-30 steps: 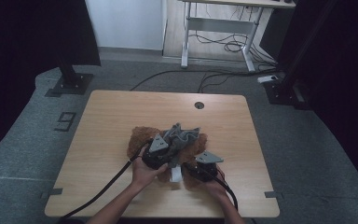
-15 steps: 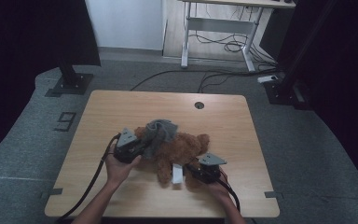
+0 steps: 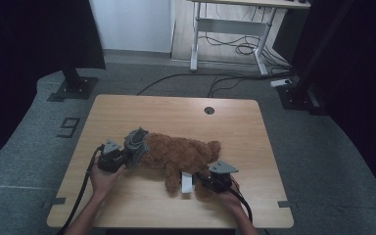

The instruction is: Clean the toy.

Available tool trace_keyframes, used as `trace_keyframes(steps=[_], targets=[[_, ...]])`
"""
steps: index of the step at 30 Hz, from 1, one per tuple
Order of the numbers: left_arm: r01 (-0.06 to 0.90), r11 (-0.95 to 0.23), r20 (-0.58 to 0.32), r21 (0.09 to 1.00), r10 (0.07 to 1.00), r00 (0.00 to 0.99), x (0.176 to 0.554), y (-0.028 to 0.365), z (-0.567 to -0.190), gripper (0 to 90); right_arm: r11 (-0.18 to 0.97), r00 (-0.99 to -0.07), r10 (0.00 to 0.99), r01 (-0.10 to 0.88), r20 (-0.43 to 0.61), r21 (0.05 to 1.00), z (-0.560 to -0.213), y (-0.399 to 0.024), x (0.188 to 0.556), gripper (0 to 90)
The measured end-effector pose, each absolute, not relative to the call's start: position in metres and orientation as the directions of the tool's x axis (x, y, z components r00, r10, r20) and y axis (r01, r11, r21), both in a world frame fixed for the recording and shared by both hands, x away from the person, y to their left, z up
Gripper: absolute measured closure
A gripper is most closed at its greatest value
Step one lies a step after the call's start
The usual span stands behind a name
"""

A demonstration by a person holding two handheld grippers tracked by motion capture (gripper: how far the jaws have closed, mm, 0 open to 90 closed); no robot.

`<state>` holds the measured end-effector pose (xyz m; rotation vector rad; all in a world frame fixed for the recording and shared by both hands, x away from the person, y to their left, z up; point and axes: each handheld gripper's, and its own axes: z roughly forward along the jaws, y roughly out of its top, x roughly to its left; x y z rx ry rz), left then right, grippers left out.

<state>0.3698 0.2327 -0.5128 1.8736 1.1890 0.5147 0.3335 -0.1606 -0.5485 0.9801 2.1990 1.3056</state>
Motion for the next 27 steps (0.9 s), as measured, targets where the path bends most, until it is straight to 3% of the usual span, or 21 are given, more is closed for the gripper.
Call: trace_keyframes(steps=[8,11,20,27], targets=[[0.356,-0.158,-0.076,0.921,0.824,0.562,0.345,0.217,-0.45,79.1,0.32,-0.681,0.732,0.359,0.012,0.877,-0.548,-0.16,0.334,61.0],[0.306,-0.18,-0.069,0.935,0.753,0.655,0.341,0.181,-0.426,79.0,0.324,-0.69,0.724,0.347,0.006,0.88,-0.548,-0.159,0.333,61.0],[0.329,-0.276,-0.062,0.903,0.673,0.737,0.358,0.099,-0.438,78.9,0.338,-0.714,0.7,0.321,-0.009,0.884,-0.547,-0.156,0.335,61.0],[0.328,-0.361,-0.018,0.873,0.649,0.76,0.358,0.06,-0.456,78.9,0.338,-0.716,0.698,0.325,-0.004,0.883,-0.548,-0.157,0.336,61.0]])
